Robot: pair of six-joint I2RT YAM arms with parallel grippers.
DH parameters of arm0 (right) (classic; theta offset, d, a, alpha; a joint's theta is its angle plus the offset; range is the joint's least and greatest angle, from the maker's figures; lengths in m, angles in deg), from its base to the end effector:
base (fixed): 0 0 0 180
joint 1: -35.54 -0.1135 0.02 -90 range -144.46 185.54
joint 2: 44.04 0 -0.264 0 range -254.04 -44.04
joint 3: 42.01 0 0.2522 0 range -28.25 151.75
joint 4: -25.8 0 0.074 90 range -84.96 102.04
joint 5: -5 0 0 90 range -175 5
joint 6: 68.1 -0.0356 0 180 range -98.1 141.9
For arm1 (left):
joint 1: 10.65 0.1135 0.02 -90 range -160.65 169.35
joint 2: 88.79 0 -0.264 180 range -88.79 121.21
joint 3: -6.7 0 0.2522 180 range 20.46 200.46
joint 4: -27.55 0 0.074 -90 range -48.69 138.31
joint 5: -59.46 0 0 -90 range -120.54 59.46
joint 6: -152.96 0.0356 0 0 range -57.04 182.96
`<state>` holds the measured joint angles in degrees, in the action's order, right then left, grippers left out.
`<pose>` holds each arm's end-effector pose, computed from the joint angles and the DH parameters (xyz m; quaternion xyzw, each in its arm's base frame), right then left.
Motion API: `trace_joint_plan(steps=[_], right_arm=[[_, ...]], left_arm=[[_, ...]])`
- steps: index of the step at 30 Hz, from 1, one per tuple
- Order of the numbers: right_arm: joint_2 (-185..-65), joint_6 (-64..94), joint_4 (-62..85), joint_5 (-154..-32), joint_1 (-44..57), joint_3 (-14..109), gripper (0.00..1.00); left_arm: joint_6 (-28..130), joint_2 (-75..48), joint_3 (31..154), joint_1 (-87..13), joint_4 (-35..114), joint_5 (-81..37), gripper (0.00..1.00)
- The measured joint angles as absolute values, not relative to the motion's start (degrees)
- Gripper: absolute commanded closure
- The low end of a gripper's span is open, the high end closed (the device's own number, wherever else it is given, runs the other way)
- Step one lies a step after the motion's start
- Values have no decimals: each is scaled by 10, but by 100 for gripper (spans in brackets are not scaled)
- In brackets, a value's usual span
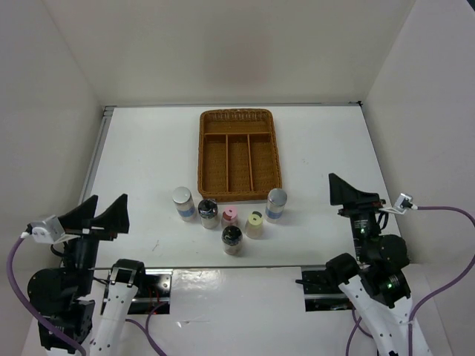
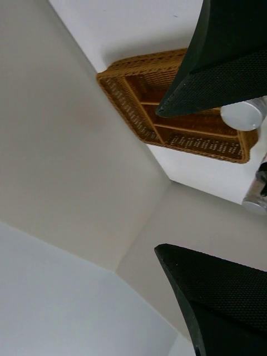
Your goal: Organize the condiment bottles
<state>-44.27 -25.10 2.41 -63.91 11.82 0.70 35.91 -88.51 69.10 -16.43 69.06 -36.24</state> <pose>0.0448 0.0057 0.3199 0.2611 0.5285 0.3769 0.7145 -0.0232 0.0059 0.3762 -0.1451 0.5512 -0.2049 0.7957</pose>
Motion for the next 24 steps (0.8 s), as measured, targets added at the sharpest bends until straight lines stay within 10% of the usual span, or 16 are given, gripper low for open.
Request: trace_joint_plan(steps=[16, 24], right_arm=[[-468, -233, -57, -629, 113, 8, 2], [-869, -152, -71, -631, 104, 252, 2]], left_arm=[[414, -797, 766, -174, 707, -297, 0], [440, -418, 891, -179, 782, -269, 0]])
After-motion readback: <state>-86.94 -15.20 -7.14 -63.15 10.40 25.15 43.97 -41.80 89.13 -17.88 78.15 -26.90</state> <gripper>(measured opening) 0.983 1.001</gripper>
